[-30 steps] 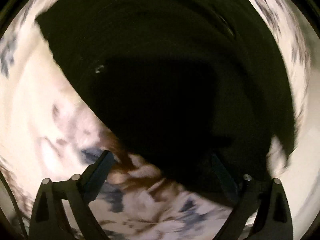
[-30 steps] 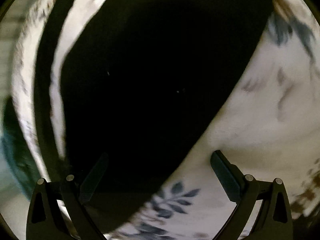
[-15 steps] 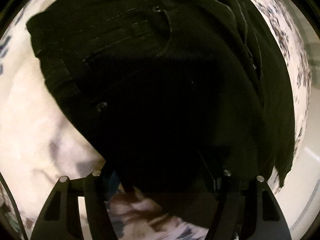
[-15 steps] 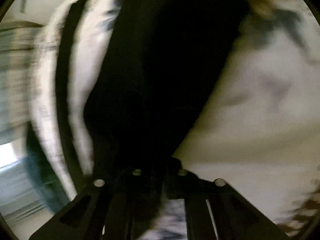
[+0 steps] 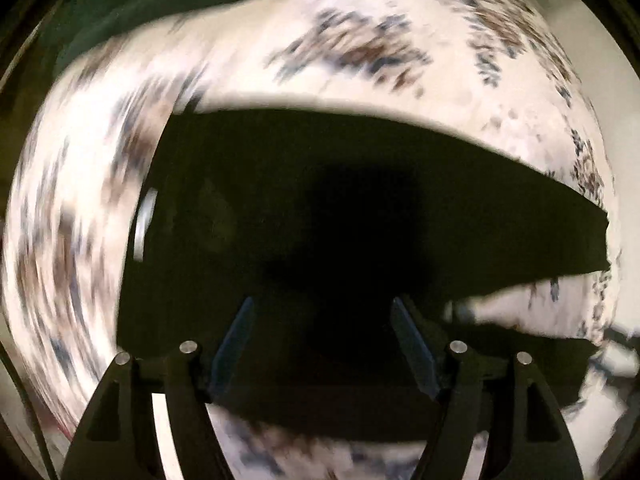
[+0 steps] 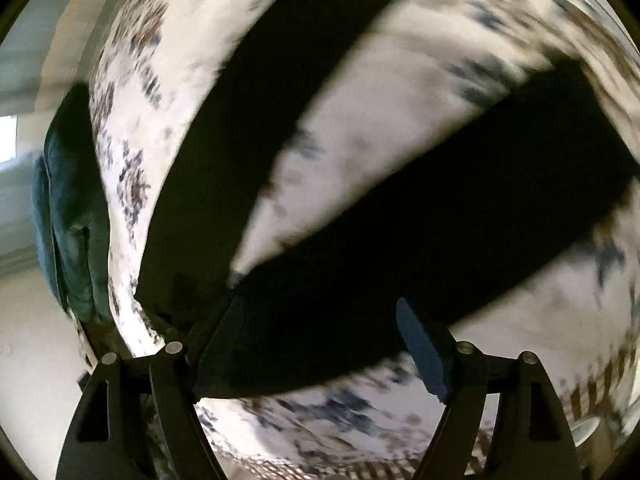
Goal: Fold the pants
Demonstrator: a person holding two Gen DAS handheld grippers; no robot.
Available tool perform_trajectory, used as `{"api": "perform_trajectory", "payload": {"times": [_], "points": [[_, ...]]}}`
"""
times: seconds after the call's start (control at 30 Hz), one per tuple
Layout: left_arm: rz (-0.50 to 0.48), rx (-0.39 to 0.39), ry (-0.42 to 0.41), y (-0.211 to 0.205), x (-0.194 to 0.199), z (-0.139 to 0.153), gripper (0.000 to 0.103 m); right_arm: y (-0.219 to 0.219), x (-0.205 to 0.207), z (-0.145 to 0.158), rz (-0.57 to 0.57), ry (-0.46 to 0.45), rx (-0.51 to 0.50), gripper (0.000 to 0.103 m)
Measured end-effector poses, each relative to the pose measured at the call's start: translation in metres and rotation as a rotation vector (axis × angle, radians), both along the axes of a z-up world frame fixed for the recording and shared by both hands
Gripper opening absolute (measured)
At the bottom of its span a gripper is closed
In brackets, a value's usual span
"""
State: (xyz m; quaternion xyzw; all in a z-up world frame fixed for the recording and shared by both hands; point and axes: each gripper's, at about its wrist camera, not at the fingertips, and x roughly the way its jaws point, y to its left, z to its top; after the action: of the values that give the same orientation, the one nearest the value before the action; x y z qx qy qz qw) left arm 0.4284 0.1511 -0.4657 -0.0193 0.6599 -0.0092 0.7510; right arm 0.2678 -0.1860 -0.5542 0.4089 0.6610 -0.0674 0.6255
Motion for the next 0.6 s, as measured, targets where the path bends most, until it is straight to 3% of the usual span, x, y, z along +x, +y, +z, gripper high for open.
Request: {"api": "perform_trajectory", "payload": {"times": [0.03, 0.07, 0.13, 0.23, 0.3, 0.4, 0.6], "points": [[-0.081, 0.027, 0.002, -0.034, 0.031, -0.007, 0.07, 0.01, 0.027, 0.0, 0.06, -0.007, 0.007, 0.082], [-0.142, 0.057, -0.006, -0.042, 0.05, -0.009, 0.07, 0.025, 0.062, -0.002, 0.156, -0.011, 0.006, 0.082], [-0.325, 0.085, 0.009, -0.066, 0.084, -0.02, 0.07, 0.066, 0.139, -0.003, 0.428, -0.025, -0.102, 0.082], [-0.638, 0.263, 0.029, -0.106, 0.124, -0.057, 0.07, 0.126, 0.208, -0.011, 0.823, -0.078, -0.249, 0.082], [-0.8, 0.33, 0.072, -0.118, 0.14, -0.087, 0.07, 0.166, 0.247, -0.031, 1.097, -0.072, -0.358, 0.082], [-0.902, 0.367, 0.146, -0.114, 0.157, -0.123, 0.07, 0.2, 0.287, -0.065, 1.349, -0.069, -0.415, 0.082], [-0.924, 0.243, 0.244, -0.086, 0.172, -0.158, 0.075, 0.214, 0.317, -0.104, 1.522, -0.071, -0.388, 0.082]]}}
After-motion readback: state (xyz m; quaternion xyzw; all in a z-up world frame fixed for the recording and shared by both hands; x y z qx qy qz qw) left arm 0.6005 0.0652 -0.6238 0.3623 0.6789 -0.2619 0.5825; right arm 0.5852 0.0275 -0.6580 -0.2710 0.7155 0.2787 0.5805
